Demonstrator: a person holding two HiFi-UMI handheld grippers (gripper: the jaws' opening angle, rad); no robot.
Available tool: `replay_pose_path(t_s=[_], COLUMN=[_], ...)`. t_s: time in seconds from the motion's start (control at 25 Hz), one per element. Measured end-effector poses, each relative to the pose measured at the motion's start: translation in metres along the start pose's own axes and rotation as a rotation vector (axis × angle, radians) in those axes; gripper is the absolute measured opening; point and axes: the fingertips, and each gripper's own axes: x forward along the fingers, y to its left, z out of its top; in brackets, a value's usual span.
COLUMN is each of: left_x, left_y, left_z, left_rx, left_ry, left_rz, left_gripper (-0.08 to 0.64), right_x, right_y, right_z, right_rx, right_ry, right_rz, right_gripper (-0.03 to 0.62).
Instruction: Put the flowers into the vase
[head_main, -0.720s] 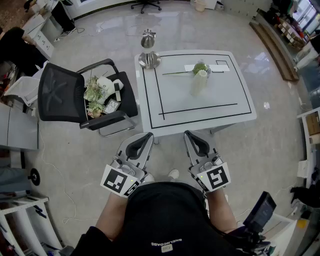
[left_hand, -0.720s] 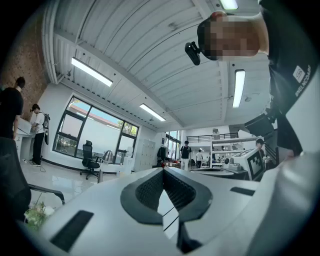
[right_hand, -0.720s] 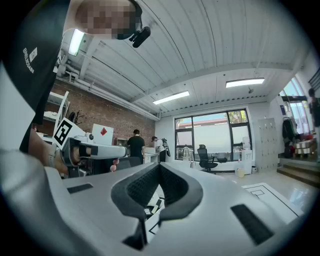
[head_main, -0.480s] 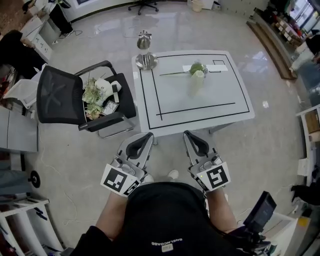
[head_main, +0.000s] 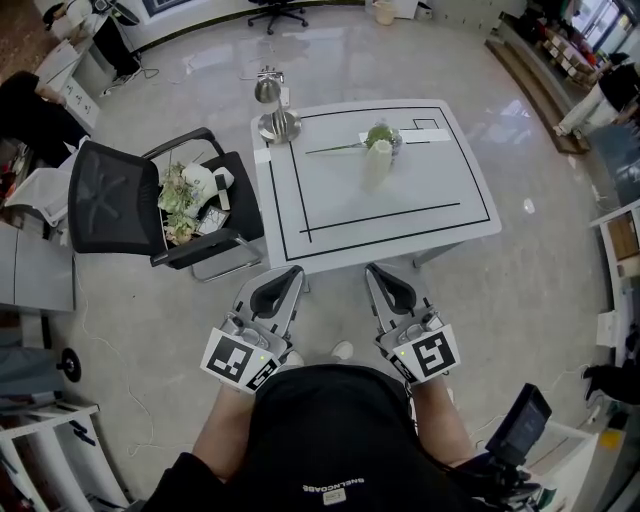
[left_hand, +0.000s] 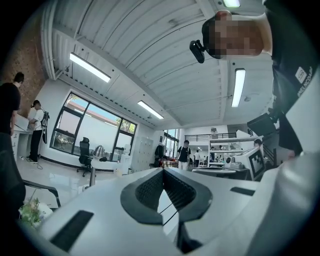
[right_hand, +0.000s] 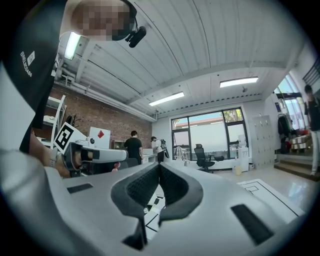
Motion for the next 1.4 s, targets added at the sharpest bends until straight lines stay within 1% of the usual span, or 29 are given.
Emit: replay_pose_path(t_s=[0.2,0.4,0.56,0.8,1.04,1.24,1.4], left_x=[0.015,0.036,0.049,0.064,0.076,0.08,0.087], left_y=[-0.016,-0.032,-0.045,-0.057,-0.054,-0.042,-0.027], left_z=[-0.007,-0.011,-0.012,-0.014,-0.018,-0.021,-0.024], left_rx=[0.016,0.028,0.021,0.024,0.012,0.002,-0.011], left_ry=[0.013,0.026,0.024,0.027,0.024,0.034,0.041], left_rz=[0.008,0.018,0.027,0.022,0.021,0.023,0.023], left_gripper=[0.005,0.005,0.005,0.005,0.005,0.005,0.005], right_x=[-0.017,-0.03,-0.043,-0.054,-0.055,-0.044,-0.029], right_y=[-0.019,-0.04,-0.051,-0.063,-0.072,-0.077,-0.082], right_z=[-0.008,-0.011,-0.013,-0.016,-0.019,-0.02,-0.024], right_rx=[0.009,0.018,0.03,0.043,0.045,0.054,0.075], right_ry=[0.024,0.021,0.015,0.015,0.021,0.02,0.058], right_rz=[-0.009,-0.001,0.01,0.003,-0.006,-0.006,-0.015], right_gripper=[0.009,0.009,0.009,0.009,0.009,0.009,0.009])
